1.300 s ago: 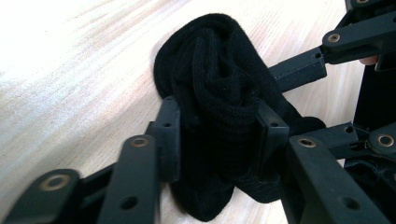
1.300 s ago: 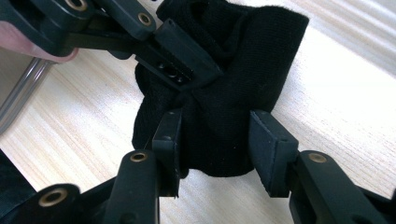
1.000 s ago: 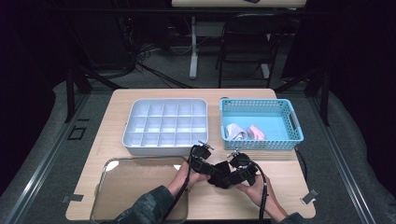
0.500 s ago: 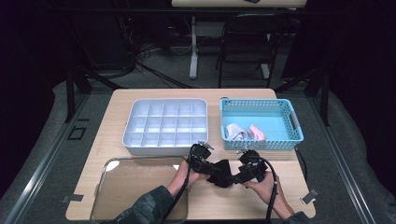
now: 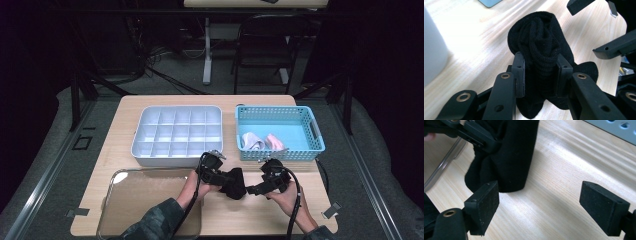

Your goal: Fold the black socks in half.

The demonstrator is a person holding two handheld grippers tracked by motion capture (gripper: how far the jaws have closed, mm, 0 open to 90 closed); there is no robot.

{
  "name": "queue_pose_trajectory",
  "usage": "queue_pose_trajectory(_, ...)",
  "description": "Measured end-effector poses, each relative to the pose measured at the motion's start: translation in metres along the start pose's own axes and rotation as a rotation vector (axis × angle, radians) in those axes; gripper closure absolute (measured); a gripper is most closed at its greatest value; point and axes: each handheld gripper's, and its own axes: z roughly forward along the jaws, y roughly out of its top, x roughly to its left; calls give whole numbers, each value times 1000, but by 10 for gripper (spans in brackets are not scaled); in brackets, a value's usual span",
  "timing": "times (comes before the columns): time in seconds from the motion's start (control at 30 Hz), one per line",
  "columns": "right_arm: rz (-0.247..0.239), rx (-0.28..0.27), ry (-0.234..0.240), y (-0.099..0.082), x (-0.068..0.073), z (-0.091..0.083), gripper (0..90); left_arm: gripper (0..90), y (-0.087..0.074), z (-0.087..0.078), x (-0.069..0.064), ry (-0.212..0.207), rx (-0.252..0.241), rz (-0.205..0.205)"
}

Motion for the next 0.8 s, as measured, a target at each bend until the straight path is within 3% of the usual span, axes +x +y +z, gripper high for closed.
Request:
queue_pose_trajectory(0.43,-15,2,-25,-1,-6,-2,127,682,-2,-16,-3,19,-29,34)
queue_pose_trajectory(0.8,-10,-3,-29,-1,-10,-4,128,680,-3,-31,-8,59,-53,75)
